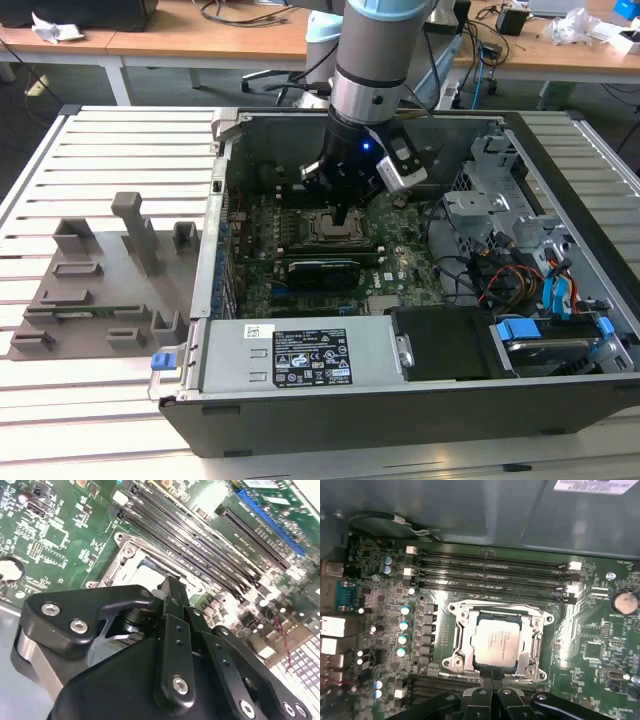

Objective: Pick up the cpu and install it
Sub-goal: 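Install the second cpu locking lever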

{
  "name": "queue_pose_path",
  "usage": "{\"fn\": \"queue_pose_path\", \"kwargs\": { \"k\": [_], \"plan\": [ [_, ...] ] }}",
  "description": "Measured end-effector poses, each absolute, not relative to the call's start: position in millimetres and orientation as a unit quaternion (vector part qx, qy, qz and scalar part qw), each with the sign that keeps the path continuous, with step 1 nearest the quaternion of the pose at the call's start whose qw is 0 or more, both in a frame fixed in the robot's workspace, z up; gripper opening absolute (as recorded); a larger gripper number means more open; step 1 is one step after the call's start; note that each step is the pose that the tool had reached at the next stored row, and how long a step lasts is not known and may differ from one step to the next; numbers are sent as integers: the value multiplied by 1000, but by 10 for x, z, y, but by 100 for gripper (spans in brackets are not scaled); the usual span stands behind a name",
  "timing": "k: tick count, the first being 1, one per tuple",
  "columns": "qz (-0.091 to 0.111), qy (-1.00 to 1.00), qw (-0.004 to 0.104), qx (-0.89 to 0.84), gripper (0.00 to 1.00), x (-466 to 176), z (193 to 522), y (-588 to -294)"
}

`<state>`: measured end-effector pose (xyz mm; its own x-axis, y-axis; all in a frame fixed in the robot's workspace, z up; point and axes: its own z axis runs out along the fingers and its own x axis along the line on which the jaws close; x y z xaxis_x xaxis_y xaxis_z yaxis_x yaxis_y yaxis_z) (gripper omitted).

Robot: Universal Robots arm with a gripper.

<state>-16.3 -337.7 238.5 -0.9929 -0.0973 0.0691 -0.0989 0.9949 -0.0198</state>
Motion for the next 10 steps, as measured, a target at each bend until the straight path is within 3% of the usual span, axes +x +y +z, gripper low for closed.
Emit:
{"fn": "queue_pose_path", "kwargs": {
  "k": [10],
  "plan": [
    [12,-998,34,49,11,-162,2753,-3367]
  ]
}}
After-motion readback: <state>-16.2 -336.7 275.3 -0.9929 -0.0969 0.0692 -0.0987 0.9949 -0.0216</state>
